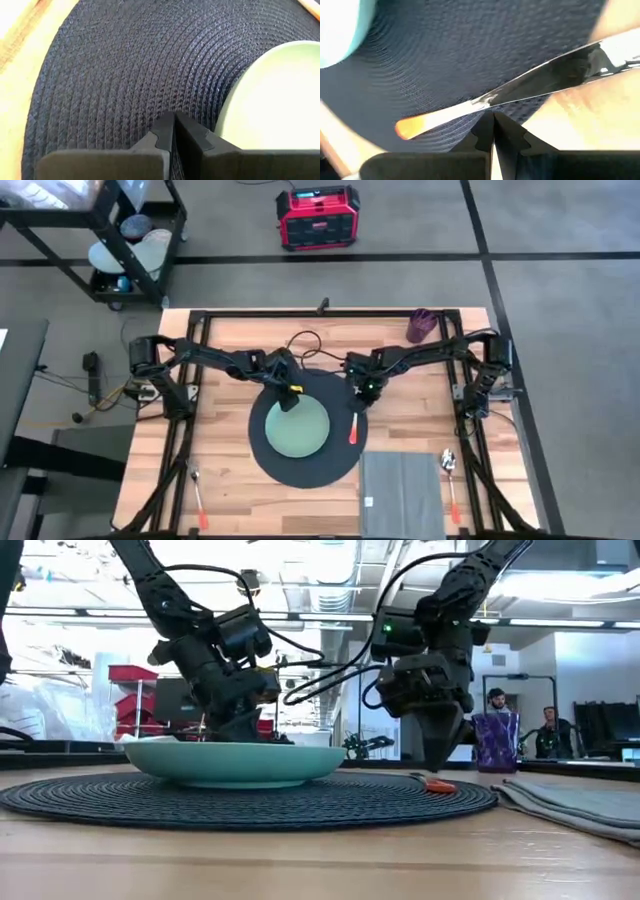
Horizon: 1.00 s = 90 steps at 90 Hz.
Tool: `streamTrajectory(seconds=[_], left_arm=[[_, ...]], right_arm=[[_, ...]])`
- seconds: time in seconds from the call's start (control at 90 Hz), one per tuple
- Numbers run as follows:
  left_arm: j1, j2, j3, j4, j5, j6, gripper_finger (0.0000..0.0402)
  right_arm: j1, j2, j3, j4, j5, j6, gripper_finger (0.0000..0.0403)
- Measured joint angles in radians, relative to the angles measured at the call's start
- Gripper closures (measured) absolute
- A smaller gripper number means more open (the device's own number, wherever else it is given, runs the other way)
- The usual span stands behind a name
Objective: Set table place
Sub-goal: Put the orange knife on the blue placemat to the right of the green plate
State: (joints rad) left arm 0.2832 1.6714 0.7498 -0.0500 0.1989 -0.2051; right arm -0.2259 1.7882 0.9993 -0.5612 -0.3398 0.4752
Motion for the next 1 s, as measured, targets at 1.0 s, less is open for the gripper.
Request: streamTrajectory(seconds=[1.0], left_arm=[[0.011,0.0,0.0,0.024,-0.003,0.01,0.0401]], right_arm=[[-0.095,0.0,0.006,0.019,-0.02,0.014,0.0403]])
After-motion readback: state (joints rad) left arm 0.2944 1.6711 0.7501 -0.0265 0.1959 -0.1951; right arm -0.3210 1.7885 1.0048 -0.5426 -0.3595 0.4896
